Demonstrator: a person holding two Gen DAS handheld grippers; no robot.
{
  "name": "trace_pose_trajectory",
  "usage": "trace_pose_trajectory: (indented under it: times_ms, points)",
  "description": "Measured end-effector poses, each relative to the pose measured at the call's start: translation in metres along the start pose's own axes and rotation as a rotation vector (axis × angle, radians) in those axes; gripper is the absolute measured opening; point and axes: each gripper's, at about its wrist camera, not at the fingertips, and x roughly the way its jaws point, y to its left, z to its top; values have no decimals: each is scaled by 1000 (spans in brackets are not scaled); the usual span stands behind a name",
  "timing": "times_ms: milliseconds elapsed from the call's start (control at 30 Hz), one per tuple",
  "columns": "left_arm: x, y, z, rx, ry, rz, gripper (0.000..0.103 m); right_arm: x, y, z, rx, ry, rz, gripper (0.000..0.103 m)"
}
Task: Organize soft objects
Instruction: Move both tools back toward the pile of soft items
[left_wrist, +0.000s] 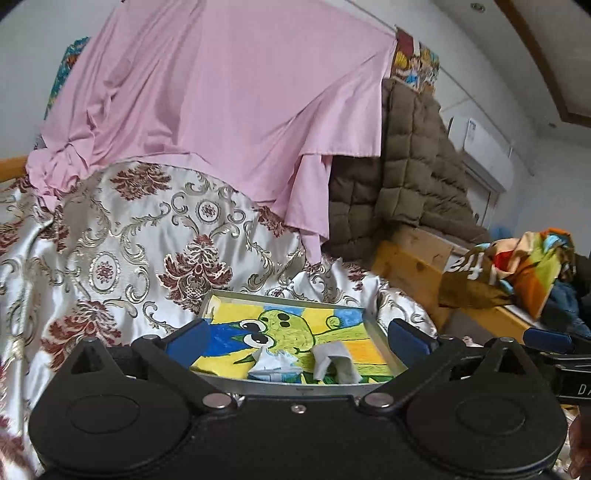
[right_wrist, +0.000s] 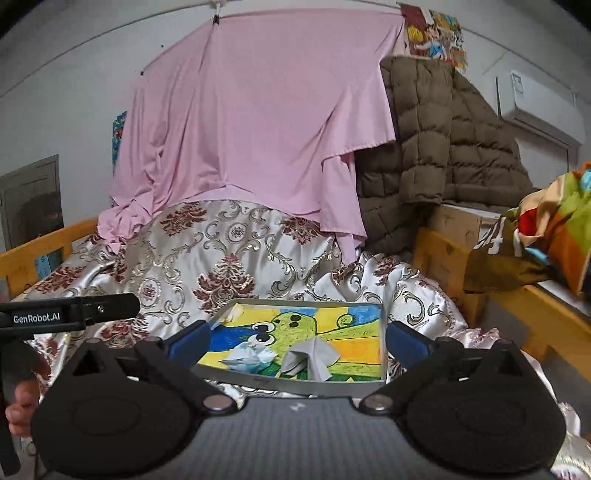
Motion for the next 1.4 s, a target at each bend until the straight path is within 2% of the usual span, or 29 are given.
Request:
trace_pose_trajectory:
  times_ms: [300,533,800,1100,1400]
  points:
    - [-70,-11,-27,18,-41,-5,102,-63,27,-19,-41,-27,-10,103]
    - [-111,-16,-48,49,-39,-10,102,-99,46,-39,-99,-40,-18,103]
    - [-141,-19,-70,107,-21,-19,102,-123,58,-59,-67,7,-35,103]
    - [-149,-12,-96,148,39,-28,102,-131,58,-91,5,63,-39,103]
    - [-131,1,-125,187,160,-49,102,-110,48,-118,37,140,-57,103]
